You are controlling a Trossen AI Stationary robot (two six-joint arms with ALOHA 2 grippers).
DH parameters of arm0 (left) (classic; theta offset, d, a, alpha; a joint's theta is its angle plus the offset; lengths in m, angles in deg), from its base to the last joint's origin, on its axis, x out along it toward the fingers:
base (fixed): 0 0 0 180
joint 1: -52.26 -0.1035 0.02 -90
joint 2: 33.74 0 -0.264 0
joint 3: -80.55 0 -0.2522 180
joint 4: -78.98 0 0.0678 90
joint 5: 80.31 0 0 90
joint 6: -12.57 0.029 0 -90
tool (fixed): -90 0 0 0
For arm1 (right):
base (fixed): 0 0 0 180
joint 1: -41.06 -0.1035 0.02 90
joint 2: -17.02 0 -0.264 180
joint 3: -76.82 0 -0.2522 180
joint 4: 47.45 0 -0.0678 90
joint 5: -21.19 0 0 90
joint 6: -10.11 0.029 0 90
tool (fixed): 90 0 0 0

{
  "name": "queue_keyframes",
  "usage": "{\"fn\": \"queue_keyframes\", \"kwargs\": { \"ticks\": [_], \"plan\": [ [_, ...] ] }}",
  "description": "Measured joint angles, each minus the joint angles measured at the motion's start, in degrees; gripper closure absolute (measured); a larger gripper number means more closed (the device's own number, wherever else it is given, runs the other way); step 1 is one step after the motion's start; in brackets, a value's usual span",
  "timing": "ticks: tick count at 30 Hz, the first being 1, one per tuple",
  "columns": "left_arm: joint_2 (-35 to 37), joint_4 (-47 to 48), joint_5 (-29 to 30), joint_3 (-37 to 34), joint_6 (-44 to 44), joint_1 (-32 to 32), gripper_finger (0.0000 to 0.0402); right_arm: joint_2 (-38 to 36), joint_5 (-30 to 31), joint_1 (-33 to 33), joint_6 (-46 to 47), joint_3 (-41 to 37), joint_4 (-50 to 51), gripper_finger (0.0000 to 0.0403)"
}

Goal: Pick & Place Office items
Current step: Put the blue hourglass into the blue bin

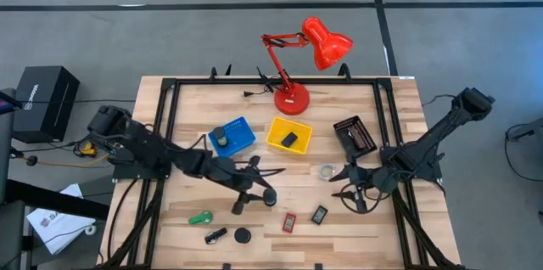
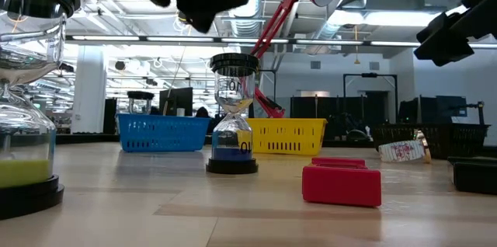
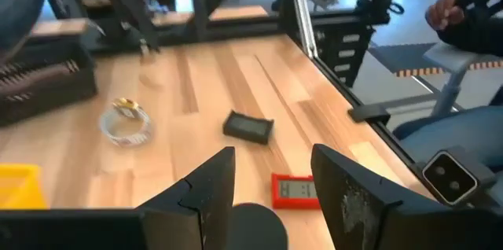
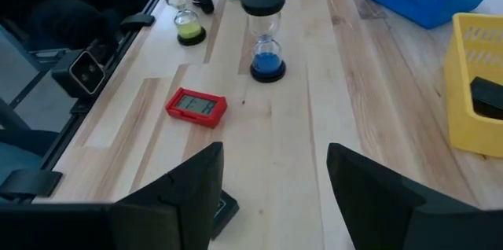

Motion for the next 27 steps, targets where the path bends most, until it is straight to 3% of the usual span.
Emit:
{"fn": "queue_keyframes", "kwargs": {
  "ticks": [9,27],
  "plan": [
    [-5.9,-0.3,-0.1,2.1,2.9,-0.4,0.0238,0.0,0.0,0.9,0.1,0.0,0.0,0.0184],
    [6.2,-1.6,1.0,2.2,-4.1,-1.4,0.0238,0.0,0.0,0.9,0.1,0.0,0.1,0.0184]
  ]
}}
